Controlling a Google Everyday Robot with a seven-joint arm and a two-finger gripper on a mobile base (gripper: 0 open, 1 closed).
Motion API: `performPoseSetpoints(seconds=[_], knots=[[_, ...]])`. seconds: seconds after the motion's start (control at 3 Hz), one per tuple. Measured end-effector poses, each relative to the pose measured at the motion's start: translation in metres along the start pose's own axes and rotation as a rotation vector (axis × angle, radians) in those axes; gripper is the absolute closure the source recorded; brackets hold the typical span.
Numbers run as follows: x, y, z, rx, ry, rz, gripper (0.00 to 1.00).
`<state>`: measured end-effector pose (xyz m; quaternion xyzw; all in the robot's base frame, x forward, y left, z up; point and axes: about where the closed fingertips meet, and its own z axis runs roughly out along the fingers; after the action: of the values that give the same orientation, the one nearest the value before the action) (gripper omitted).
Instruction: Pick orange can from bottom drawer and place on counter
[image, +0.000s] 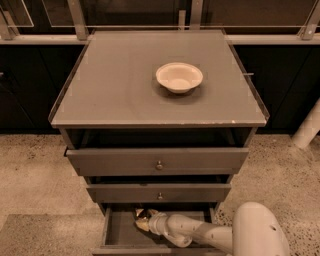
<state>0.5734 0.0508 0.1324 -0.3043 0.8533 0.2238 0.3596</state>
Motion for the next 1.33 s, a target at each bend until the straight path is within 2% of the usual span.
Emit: performPoseSetpoints(seconds=[0.33,0.67,1.0,1.33], knots=[[0.000,0.000,0.000,0.000,0.000,0.000,0.88],[0.000,0.000,0.000,0.000,0.000,0.000,1.00],[0.001,-0.003,-0.012,-0.048,-0.006,0.007,1.00],[0.017,-0.026,-0.065,-0.122,0.010,0.075,1.00]])
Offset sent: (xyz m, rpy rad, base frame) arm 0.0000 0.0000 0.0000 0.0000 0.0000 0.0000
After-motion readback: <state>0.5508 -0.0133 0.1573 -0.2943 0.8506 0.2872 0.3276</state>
